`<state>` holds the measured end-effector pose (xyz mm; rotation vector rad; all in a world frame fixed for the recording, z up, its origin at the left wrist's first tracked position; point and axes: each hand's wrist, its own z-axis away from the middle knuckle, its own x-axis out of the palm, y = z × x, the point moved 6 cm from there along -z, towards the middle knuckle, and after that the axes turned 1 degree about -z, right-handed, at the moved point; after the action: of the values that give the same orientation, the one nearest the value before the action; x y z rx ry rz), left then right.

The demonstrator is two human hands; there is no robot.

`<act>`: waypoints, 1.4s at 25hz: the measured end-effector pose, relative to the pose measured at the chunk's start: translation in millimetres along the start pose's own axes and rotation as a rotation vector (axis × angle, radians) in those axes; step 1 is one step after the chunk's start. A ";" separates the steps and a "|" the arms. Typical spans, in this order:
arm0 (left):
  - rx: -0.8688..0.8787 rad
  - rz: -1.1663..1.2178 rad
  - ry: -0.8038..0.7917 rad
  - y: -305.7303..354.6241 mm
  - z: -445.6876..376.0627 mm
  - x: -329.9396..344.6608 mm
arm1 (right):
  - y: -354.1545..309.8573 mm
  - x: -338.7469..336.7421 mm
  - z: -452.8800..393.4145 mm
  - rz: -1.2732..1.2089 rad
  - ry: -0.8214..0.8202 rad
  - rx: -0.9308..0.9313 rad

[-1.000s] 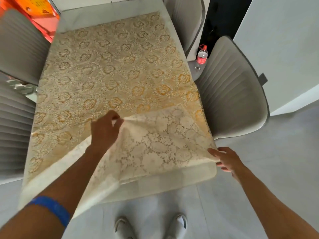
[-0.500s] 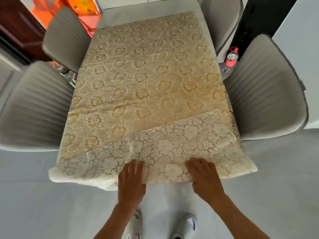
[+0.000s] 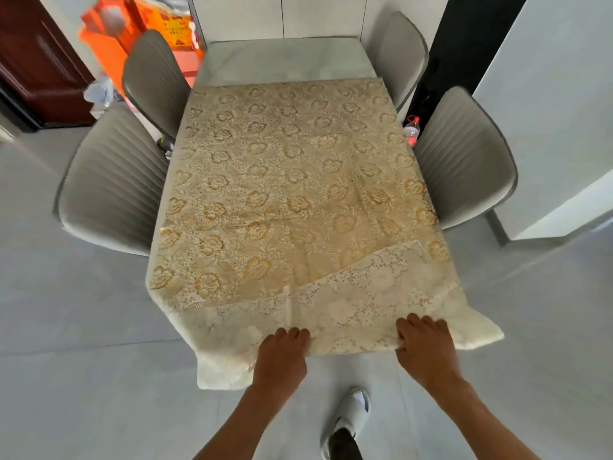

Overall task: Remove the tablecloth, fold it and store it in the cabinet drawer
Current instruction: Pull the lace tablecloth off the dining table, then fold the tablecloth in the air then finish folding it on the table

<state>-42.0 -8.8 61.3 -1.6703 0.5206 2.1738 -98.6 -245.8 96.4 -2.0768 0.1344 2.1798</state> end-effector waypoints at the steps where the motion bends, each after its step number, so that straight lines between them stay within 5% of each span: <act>1: 0.011 0.031 0.006 -1.8 27.7 0.6 | -11.7 -5.3 27.1 -0.002 -0.024 0.039; 8: 0.021 0.277 0.028 -21.3 191.0 -4.1 | -72.6 -35.6 177.7 -0.268 -0.110 0.273; 14: -0.066 0.515 -0.055 23.3 308.8 8.9 | -75.1 -95.7 257.7 -0.218 0.281 0.200; 16: -0.021 0.678 -0.207 70.4 349.4 18.8 | -49.7 -107.0 286.5 -0.354 0.374 0.291; 20: 0.233 1.249 -0.878 164.9 402.7 21.4 | -0.7 -118.2 364.1 -1.000 0.437 0.236; 21: 0.163 1.366 -0.811 173.5 394.4 16.3 | 8.3 -126.5 382.5 -1.164 0.435 0.165; 24: -0.212 1.379 -0.209 201.6 342.2 1.4 | 37.1 -155.9 430.5 -1.491 0.413 0.051; 26: -0.216 1.517 -0.221 250.7 325.7 -1.6 | 52.1 -170.0 453.8 -1.585 0.369 0.006; 29: -0.472 1.964 -0.606 309.3 319.1 20.4 | 69.3 -190.3 483.7 -1.449 0.373 -0.067; 31: -0.492 2.045 -0.784 321.4 325.8 36.3 | 81.8 -196.3 500.6 -1.242 0.402 -0.097; 35: -0.452 1.970 -0.848 319.0 346.0 56.1 | 98.0 -173.1 520.6 -0.833 0.464 -0.084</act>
<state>-500.9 -115.2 113.5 0.5865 1.8987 3.8970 -619.6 -268.7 293.1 -2.0939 -0.6642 1.2242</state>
